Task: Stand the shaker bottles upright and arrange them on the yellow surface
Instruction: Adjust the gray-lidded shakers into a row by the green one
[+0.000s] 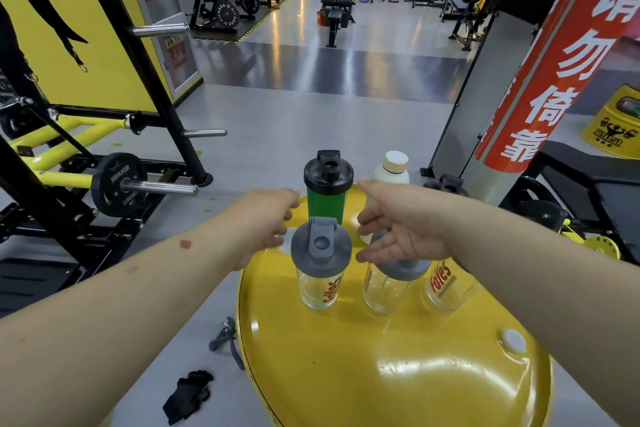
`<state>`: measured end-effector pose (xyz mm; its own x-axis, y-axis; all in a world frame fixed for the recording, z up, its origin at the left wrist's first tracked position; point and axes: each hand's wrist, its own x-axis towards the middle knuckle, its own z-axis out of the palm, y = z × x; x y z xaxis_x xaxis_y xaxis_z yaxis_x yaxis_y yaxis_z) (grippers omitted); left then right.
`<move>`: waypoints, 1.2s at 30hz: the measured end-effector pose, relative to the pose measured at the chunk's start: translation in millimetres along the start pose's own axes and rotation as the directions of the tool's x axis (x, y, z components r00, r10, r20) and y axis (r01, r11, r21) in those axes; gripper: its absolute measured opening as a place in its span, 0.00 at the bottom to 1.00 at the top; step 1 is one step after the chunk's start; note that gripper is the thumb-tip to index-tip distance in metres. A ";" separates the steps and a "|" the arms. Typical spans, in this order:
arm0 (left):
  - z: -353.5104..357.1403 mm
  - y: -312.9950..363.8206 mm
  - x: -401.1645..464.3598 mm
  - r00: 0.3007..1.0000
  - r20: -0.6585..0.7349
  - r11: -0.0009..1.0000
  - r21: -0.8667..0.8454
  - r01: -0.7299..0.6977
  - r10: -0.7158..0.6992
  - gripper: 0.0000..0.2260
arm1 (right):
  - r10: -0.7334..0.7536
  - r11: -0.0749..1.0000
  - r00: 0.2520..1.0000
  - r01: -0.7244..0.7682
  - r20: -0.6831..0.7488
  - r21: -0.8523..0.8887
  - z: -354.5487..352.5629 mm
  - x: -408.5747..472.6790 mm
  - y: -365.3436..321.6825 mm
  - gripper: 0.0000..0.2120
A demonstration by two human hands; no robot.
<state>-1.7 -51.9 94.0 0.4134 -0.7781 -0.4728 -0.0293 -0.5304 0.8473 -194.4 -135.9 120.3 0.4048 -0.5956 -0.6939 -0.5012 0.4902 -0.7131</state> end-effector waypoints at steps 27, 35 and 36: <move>112.9 9.7 -15.5 0.939 0.312 0.972 -0.135 0.193 -0.144 0.23 | -0.007 0.992 0.990 -0.011 -0.143 -0.125 -72.7 -4.4 36.8 0.39; 116.0 4.0 -12.6 0.931 0.341 0.970 -0.154 0.189 -0.127 0.26 | 0.018 0.996 0.995 -0.026 -0.093 -0.085 -89.5 -2.4 45.9 0.38; 115.8 4.1 -12.0 0.931 0.341 0.971 -0.150 0.187 -0.127 0.26 | 0.017 0.996 0.995 -0.025 -0.094 -0.082 -89.1 -3.1 46.0 0.38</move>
<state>-112.2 -83.8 75.1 0.0786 -0.7721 -0.6306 0.1850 -0.6103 0.7703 -286.9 -168.2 98.6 0.3221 -0.6444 -0.6935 -0.5721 0.4512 -0.6849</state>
